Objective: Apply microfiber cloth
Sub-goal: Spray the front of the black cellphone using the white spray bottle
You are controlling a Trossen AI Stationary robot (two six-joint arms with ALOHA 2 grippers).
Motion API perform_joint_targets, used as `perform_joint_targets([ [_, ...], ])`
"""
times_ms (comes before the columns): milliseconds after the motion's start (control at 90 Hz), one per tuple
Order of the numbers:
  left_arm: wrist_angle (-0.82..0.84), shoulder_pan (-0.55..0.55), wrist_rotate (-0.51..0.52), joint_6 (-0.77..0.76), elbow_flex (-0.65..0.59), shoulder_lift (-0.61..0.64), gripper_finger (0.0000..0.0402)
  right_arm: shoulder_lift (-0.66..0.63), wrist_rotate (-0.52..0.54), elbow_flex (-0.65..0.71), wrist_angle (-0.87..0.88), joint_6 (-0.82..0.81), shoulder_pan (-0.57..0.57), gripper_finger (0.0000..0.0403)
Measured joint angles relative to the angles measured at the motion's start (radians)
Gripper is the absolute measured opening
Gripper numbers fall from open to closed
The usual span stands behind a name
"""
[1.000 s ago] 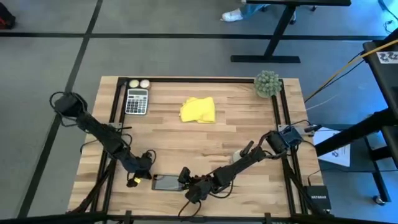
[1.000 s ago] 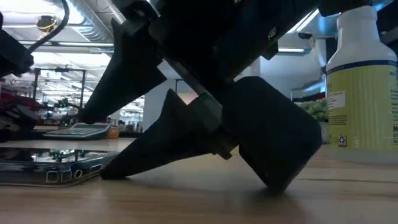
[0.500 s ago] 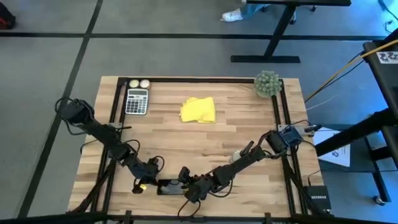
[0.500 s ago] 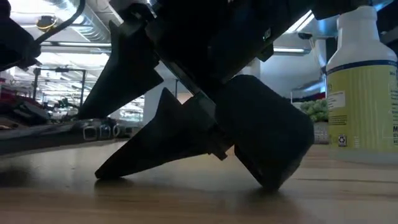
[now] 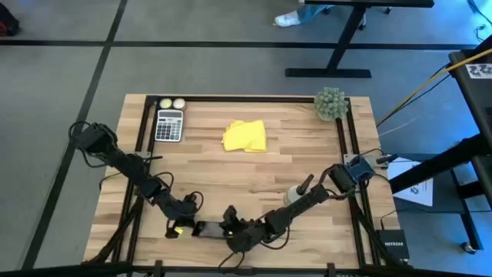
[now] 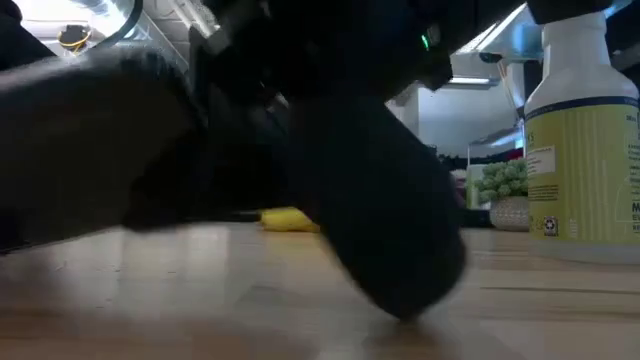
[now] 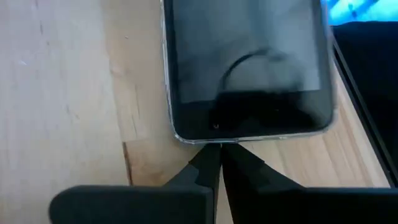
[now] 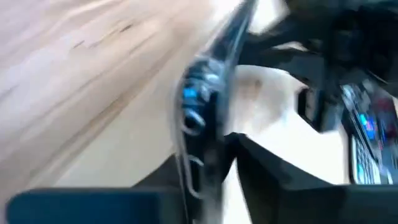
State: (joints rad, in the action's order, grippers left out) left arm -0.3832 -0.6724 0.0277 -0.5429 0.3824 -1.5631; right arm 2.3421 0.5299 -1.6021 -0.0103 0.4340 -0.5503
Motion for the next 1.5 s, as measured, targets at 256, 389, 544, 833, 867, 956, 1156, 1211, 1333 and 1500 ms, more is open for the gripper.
perform_joint_targets([
  [256,0.043,-0.034,0.019,-0.038,0.0,0.063,0.0,0.0,0.028,-0.114,0.177,-0.234,0.001,0.0015],
  [389,0.179,-0.042,0.057,-0.073,0.004,0.195,0.0,0.0,0.13,-0.258,0.442,-0.311,-0.001,0.0015],
  [544,0.406,-0.042,0.13,-0.103,0.033,0.374,0.0,-0.007,0.309,-0.431,0.758,-0.387,0.006,0.0015],
  [833,0.401,-0.035,0.488,-0.112,0.045,0.632,0.0,-0.008,0.678,-0.573,1.069,-0.522,0.058,0.0015],
  [867,0.381,-0.031,0.533,-0.115,0.045,0.646,0.0,-0.008,0.715,-0.573,1.07,-0.507,0.066,0.0015],
  [956,0.316,-0.01,0.628,-0.123,0.045,0.673,0.0002,-0.008,0.821,-0.573,1.072,-0.452,0.088,0.0015],
  [1156,0.241,0.113,0.668,-0.136,0.045,0.711,0.0041,-0.008,1.001,-0.573,1.07,-0.398,0.128,0.0014],
  [1211,0.232,0.141,0.668,-0.118,0.045,0.713,0.0058,-0.009,1.021,-0.573,1.068,-0.379,0.136,0.0014],
  [1333,0.19,0.191,0.646,-0.137,0.045,0.713,0.01,-0.009,1.022,-0.573,1.068,-0.324,0.141,0.0014],
  [1500,0.026,0.233,0.549,-0.16,0.046,0.713,0.0154,-0.009,1.041,-0.573,1.069,-0.245,0.138,0.0014],
])
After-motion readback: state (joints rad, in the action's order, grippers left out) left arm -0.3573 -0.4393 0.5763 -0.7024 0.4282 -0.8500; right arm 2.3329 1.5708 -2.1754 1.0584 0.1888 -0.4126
